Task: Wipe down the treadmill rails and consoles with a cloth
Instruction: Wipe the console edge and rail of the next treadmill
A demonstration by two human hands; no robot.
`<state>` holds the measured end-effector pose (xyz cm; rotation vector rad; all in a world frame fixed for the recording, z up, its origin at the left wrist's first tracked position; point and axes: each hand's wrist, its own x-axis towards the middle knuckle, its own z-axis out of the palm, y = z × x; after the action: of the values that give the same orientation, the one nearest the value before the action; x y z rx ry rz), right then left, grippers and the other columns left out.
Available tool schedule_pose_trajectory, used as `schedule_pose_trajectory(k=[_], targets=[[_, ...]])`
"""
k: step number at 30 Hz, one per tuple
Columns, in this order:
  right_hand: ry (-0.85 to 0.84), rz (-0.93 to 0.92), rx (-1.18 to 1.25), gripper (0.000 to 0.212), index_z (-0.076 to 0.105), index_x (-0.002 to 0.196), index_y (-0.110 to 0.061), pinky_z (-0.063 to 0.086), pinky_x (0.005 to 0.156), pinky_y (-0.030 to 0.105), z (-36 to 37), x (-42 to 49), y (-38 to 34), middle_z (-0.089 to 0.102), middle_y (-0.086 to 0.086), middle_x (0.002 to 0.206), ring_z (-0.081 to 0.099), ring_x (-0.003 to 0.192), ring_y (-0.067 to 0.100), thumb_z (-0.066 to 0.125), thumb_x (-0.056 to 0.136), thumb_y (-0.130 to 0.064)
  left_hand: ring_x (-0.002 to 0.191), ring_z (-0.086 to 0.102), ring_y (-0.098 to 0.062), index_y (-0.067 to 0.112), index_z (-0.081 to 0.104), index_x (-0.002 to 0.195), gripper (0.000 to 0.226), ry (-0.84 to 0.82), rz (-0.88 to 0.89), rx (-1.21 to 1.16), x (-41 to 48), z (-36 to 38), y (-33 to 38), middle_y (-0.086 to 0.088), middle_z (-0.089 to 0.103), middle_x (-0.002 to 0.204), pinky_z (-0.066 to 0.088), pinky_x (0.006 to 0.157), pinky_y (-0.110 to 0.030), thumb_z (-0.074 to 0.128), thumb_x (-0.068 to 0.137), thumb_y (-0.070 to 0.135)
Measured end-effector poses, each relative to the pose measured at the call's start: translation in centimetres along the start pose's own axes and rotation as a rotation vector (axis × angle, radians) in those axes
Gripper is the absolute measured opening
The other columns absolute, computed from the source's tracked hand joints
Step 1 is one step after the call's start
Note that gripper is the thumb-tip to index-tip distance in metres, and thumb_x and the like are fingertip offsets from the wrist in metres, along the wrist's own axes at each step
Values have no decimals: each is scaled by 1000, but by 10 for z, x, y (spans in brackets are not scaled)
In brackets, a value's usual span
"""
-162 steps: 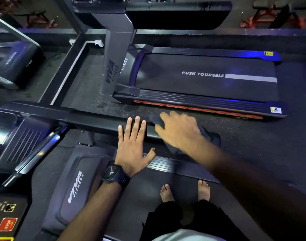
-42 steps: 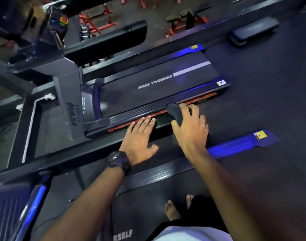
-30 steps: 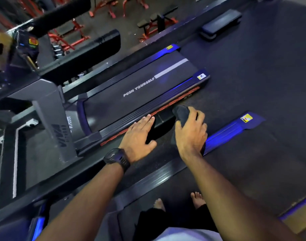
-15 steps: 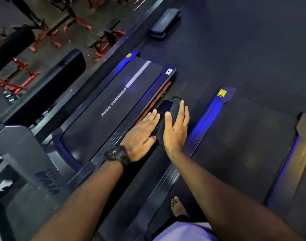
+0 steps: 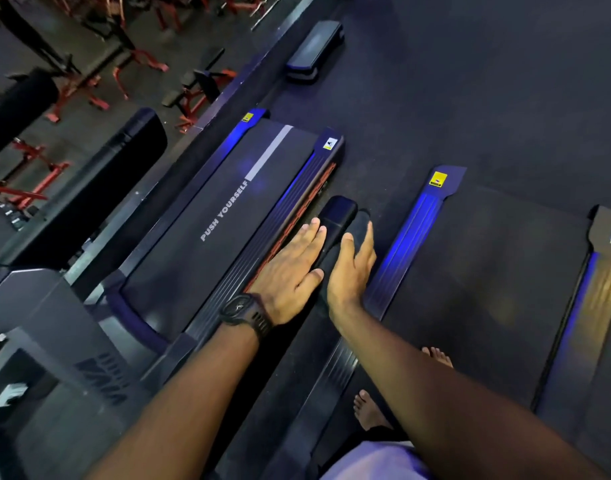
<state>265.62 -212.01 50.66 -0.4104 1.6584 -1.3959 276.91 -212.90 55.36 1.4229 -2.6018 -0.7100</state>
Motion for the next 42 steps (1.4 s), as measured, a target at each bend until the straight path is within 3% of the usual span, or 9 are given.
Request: schedule_pose_trajectory(k=[2, 7, 12, 17, 22, 28, 33, 39, 42], targets=[[-27, 27, 1, 54, 27, 158, -38, 23, 100, 18, -2, -11, 2, 27, -4, 163, 36, 143, 11, 44, 107, -35, 153, -4, -9, 12, 11, 159, 74, -2, -3, 0, -1, 0, -1, -1, 1, 166, 1, 124, -24, 24, 93, 43], [-50, -191, -66, 56, 31, 157, -36, 23, 104, 15, -1, -18, -4, 23, -5, 164, 31, 136, -3, 50, 105, -31, 153, -4, -8, 11, 12, 158, 71, 1, -15, 9, -1, 3, -3, -2, 2, 167, 3, 125, -29, 21, 99, 48], [-3, 136, 76, 54, 29, 158, -38, 30, 105, 25, 3, -15, 7, 28, -2, 162, 38, 143, 15, 45, 106, -36, 153, -3, -7, 13, 12, 158, 69, 5, -25, -34, -12, 3, -3, -1, 2, 167, 1, 123, -24, 19, 100, 49], [-51, -157, -21, 57, 29, 158, -36, 28, 106, 23, 2, -37, 4, 21, -6, 164, 29, 133, -3, 51, 105, -30, 153, 2, -7, 12, 17, 158, 63, 26, -37, -77, -22, 5, -9, -2, 7, 167, 5, 125, -29, 22, 102, 40], [8, 133, 95, 55, 28, 158, -35, 28, 102, 23, 4, -30, 11, 28, -2, 162, 37, 143, 15, 46, 106, -33, 153, 3, -7, 13, 15, 158, 63, 31, -50, -72, -38, 6, -9, 0, 7, 166, 7, 124, -27, 22, 100, 37], [-106, -297, -87, 62, 30, 157, -34, 22, 110, 14, 3, -57, 13, 19, -4, 165, 22, 138, -5, 51, 99, -35, 152, 2, -2, 14, 13, 156, 61, 46, -62, -83, -49, 5, -6, 1, 8, 164, 4, 123, -23, 21, 101, 40], [3, 101, 51, 56, 27, 159, -31, 32, 111, 31, 7, -49, 23, 26, 1, 162, 36, 145, 18, 46, 106, -32, 153, 3, -6, 10, 17, 157, 63, 51, -67, -36, -62, 7, -5, 0, 7, 165, 4, 123, -22, 21, 101, 37], [-94, -165, -64, 62, 25, 160, -32, 30, 108, 25, 3, -68, 25, 20, -2, 165, 28, 144, 6, 53, 104, -30, 152, 1, -3, 13, 16, 157, 63, 55, -87, -36, -73, 7, -4, 1, 7, 165, 3, 123, -22, 20, 100, 40], [-23, -37, -23, 56, 28, 159, -31, 29, 102, 21, 6, -50, 25, 25, 0, 163, 34, 144, 11, 48, 106, -31, 153, 3, -6, 13, 16, 157, 64, 39, -94, -34, -70, 8, -5, -1, 9, 166, 6, 124, -26, 20, 100, 40]])
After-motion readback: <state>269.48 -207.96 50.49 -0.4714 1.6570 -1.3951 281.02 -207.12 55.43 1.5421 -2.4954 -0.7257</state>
